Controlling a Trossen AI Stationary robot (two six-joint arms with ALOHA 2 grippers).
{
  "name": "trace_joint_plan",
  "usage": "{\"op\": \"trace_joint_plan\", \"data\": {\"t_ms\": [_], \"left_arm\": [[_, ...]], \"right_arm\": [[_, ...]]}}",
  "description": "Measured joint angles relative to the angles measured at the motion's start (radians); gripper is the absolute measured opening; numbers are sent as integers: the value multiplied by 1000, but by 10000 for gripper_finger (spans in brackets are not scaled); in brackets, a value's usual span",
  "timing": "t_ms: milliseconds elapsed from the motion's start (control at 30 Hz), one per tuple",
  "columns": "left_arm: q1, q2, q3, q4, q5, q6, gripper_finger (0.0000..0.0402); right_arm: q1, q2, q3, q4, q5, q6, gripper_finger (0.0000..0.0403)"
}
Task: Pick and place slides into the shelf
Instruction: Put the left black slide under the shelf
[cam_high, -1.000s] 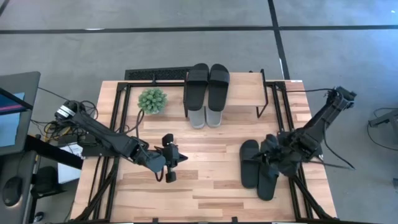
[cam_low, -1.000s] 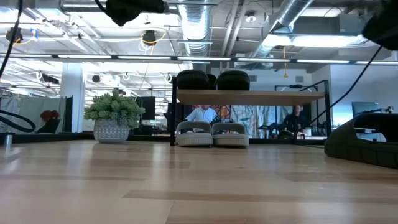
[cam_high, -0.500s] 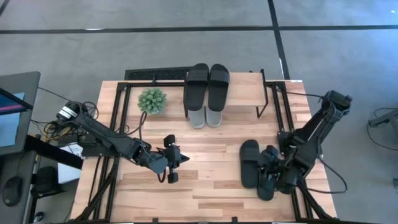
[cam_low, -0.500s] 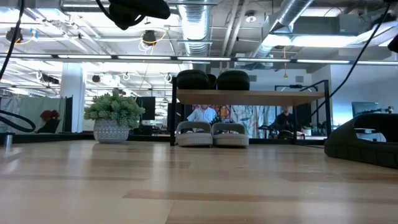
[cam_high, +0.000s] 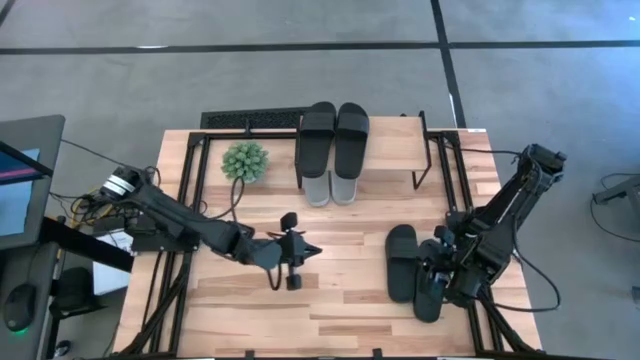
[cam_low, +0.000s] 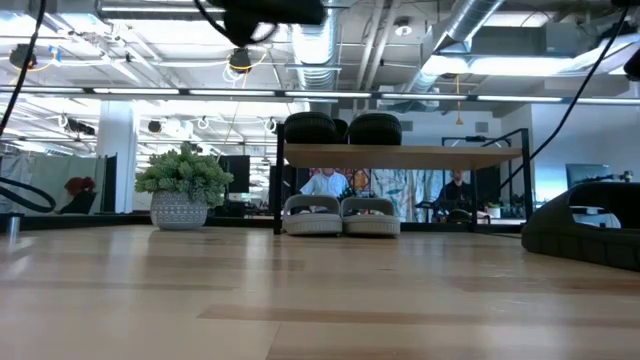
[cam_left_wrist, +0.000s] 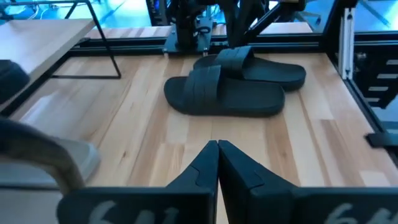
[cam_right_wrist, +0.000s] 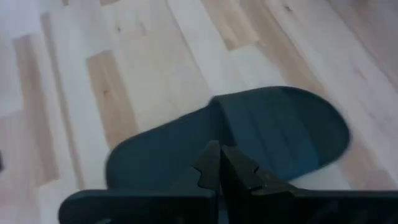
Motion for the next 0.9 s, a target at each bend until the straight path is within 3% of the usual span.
{"op": "trace_joint_plan", "data": {"t_ms": [133,300,667,900], "left_arm": [[44,72,0,106,33,-11,0],[54,90,-1,112,34,-48,0],[54,91,-1,111,32,-64,0],[54,91,-1,111,31,-84,0]], "right_arm": [[20,-19,0,-58,2,11,0],[19,2,0,-73,-7,-60,12],[-47,92,0,-61,-23,-126,126],[-72,180,-1,-56,-31,-147,157]]}}
